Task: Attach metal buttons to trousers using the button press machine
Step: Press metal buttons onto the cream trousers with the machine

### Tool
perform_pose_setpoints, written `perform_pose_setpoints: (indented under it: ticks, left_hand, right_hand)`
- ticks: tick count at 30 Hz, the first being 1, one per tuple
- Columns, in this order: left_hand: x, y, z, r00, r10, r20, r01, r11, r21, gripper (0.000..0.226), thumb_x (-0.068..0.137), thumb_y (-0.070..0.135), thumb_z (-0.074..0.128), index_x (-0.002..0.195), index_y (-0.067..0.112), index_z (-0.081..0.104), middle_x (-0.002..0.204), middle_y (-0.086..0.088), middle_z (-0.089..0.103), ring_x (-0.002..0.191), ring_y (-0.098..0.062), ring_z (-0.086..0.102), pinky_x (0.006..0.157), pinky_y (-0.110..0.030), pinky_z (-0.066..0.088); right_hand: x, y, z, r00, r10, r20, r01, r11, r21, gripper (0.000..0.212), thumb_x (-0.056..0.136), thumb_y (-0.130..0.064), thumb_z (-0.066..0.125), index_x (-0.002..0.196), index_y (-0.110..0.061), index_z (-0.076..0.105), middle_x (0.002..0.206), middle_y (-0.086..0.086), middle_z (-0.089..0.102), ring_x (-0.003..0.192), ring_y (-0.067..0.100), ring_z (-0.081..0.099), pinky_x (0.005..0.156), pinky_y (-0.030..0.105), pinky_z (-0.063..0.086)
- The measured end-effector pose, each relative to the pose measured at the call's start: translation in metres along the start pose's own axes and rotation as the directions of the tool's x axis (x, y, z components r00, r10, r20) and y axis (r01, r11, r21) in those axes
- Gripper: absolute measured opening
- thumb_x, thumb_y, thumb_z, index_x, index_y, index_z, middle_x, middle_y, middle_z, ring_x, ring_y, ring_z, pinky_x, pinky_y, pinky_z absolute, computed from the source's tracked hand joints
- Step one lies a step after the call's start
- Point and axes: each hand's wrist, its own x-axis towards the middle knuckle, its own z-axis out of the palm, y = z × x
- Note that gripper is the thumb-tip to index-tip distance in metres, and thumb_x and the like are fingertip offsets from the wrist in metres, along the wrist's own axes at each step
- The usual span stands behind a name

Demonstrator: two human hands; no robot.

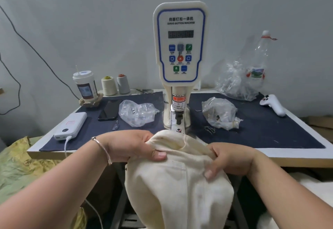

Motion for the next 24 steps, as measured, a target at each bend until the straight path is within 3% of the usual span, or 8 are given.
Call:
perform_pose_setpoints:
  ticks: [4,10,13,16,20,22,24]
  left_hand:
    - [0.013,-0.022,-0.008,0.983,-0.029,-0.184,0.002,0.989,-0.147,0.042,0.071,0.028,0.087,0.105,0.007,0.075,0.107,-0.015,0.072,0.091,-0.022,0.070,0.078,-0.030,0.058]
    - [0.040,-0.037,-0.012,0.887,-0.114,-0.448,-0.004,0.967,-0.254,0.048,0.076,0.033,0.081,0.112,0.003,0.070,0.108,-0.018,0.072,0.087,-0.026,0.066,0.076,-0.033,0.052]
    - [0.054,-0.040,-0.017,0.824,-0.128,-0.552,-0.030,0.963,-0.269,0.051,0.088,0.035,0.068,0.119,-0.006,0.062,0.116,-0.028,0.067,0.092,-0.029,0.059,0.083,-0.038,0.042]
    - [0.065,-0.039,-0.024,0.775,-0.088,-0.626,-0.068,0.973,-0.221,0.037,0.097,0.031,0.060,0.114,-0.001,0.066,0.108,-0.028,0.067,0.090,-0.027,0.058,0.083,-0.038,0.039]
    - [0.071,-0.045,-0.033,0.797,0.016,-0.604,-0.214,0.942,-0.258,0.027,0.090,0.031,0.065,0.108,0.011,0.072,0.115,-0.027,0.067,0.093,-0.030,0.060,0.082,-0.041,0.044]
    - [0.077,-0.051,-0.036,0.771,0.037,-0.635,-0.188,0.967,-0.173,0.021,0.095,0.030,0.063,0.103,0.014,0.073,0.109,-0.023,0.070,0.089,-0.026,0.061,0.083,-0.040,0.044]
    - [0.086,-0.054,-0.039,0.703,0.077,-0.707,-0.117,0.993,-0.008,0.021,0.098,0.035,0.059,0.097,0.019,0.073,0.094,-0.008,0.073,0.082,-0.016,0.062,0.079,-0.033,0.046]
  right_hand:
    - [0.007,0.002,-0.016,0.977,0.033,-0.210,0.041,0.939,0.340,0.030,0.074,0.000,0.066,0.103,-0.005,0.073,0.102,0.016,0.070,0.088,0.026,0.069,0.085,0.039,0.055]
    - [0.039,-0.005,-0.030,0.889,0.240,-0.389,0.035,0.812,0.582,0.024,0.083,-0.006,0.063,0.106,-0.003,0.070,0.096,0.017,0.072,0.079,0.027,0.071,0.076,0.041,0.057]
    - [0.050,-0.015,-0.039,0.856,0.235,-0.460,0.068,0.831,0.552,0.017,0.091,-0.007,0.058,0.103,-0.004,0.070,0.092,0.015,0.072,0.079,0.025,0.069,0.082,0.040,0.053]
    - [0.056,-0.016,-0.047,0.834,0.207,-0.511,0.122,0.835,0.537,0.025,0.086,-0.004,0.062,0.109,-0.002,0.070,0.104,0.017,0.071,0.090,0.027,0.067,0.086,0.037,0.053]
    - [0.058,-0.011,-0.052,0.872,0.094,-0.480,0.173,0.860,0.481,0.037,0.072,-0.005,0.066,0.108,0.000,0.071,0.108,0.018,0.071,0.090,0.024,0.070,0.077,0.029,0.058]
    - [0.064,-0.007,-0.056,0.844,0.140,-0.518,0.150,0.865,0.478,0.026,0.083,-0.001,0.062,0.108,0.001,0.069,0.099,0.016,0.073,0.083,0.024,0.070,0.074,0.032,0.056]
    - [0.071,-0.005,-0.060,0.799,0.161,-0.579,0.142,0.886,0.442,0.016,0.091,-0.004,0.059,0.103,0.001,0.069,0.089,0.015,0.072,0.077,0.022,0.068,0.072,0.032,0.052]
